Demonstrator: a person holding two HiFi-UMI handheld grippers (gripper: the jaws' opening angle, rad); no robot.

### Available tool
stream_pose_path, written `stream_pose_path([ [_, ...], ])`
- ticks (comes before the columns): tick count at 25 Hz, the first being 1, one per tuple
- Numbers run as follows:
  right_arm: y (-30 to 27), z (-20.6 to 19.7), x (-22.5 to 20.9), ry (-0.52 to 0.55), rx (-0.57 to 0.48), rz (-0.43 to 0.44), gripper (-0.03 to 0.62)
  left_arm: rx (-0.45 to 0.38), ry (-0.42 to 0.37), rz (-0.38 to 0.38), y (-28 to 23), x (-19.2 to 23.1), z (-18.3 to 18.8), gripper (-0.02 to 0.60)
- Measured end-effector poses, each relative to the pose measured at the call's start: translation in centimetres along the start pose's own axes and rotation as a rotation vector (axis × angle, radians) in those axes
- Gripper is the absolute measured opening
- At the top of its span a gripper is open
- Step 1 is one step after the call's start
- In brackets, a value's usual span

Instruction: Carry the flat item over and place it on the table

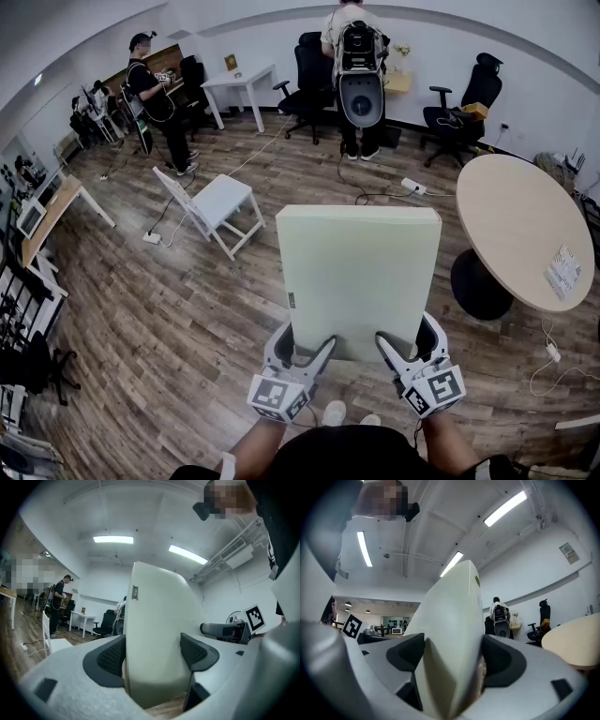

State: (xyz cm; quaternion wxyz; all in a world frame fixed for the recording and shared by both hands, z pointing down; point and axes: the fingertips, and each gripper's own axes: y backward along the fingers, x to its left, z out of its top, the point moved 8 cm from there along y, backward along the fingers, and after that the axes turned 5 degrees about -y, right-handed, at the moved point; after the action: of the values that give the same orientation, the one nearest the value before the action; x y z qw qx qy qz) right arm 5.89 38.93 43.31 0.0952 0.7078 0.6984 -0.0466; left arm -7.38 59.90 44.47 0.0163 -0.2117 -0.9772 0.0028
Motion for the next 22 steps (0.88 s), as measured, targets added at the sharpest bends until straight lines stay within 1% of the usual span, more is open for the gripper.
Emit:
stream_pose_path([
  [6, 0.2, -0.1, -0.1, -0.002, 0.006, -0.007, 0.359, -0.002, 0.002, 0.005, -0.1, -0.2, -0.2, 0.351],
  [13, -1.2, 0.6, -0.3, 0.006, -0.027, -0.015, 0.360, -0.022, 0.013, -0.026, -1.4, 1.2, 0.4, 0.351],
  [18, -2.3, 0.9, -0.4, 0.006, -0.042, -0.047, 0.360, -0.028, 0.021, -0.070, -2.7, 2.8, 0.6, 0.351],
  [22, -2.2, 0.8, -0.8, 0.003, -0.050, -0.091, 0.360, -0.029, 0.020, -0.116, -4.0, 3.1, 0.5, 0.351],
])
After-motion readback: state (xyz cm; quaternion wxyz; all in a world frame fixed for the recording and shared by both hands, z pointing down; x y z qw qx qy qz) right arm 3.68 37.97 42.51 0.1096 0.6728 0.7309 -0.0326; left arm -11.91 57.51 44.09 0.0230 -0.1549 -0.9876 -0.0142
